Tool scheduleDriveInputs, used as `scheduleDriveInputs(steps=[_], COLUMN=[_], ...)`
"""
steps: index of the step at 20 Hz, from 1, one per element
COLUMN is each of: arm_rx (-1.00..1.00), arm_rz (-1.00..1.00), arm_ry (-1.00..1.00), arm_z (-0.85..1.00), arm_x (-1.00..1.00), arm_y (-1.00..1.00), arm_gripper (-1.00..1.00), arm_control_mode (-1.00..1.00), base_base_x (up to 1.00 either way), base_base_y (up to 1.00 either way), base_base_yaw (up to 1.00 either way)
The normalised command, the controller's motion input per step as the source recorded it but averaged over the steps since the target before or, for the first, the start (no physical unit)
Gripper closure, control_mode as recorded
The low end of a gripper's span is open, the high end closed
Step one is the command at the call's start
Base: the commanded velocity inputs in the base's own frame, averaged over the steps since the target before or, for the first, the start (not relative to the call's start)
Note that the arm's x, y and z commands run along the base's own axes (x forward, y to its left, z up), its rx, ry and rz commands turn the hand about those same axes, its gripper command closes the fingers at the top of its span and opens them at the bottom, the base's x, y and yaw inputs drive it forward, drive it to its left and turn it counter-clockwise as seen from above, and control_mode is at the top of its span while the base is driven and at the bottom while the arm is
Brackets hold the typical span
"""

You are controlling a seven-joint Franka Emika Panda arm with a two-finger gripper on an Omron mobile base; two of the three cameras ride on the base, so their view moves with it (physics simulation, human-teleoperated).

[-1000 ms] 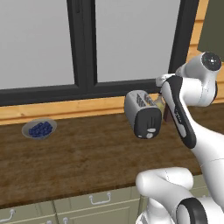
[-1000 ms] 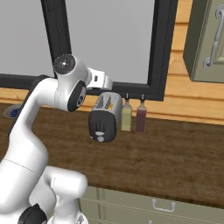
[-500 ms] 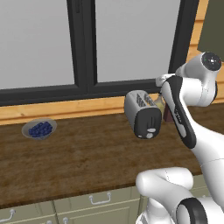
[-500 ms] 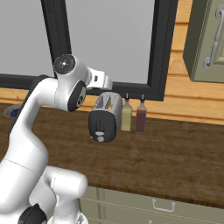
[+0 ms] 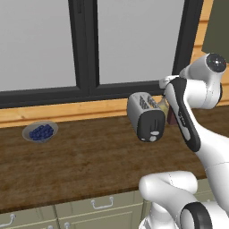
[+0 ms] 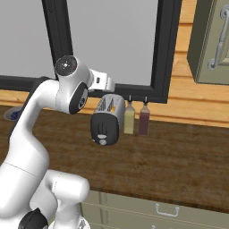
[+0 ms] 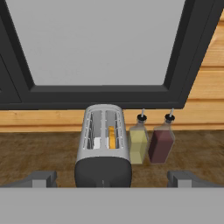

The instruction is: Start the toaster. Once the lever pops up, take the bread to the plate on the dining counter.

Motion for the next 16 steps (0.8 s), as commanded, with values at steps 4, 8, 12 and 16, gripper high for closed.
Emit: scheduleDriveInputs(steps=[4,8,12,16], arm_rx=[0.00,0.00,0.00,0.00], arm_rz=[0.00,0.00,0.00,0.00], arm_ry=[0.00,0.00,0.00,0.00], arm_z=[0.00,0.00,0.00,0.00], arm_x=[0.00,0.00,0.00,0.00], arm_y=[0.00,0.00,0.00,0.00], arm_gripper=[-1.00,-1.00,-1.00,-1.00], arm_control_mode=[-1.00,-1.00,-1.00,-1.00], base_base_x=[0.00,0.00,0.00,0.00], base_base_y=[0.00,0.00,0.00,0.00], base_base_yaw=[0.00,0.00,0.00,0.00])
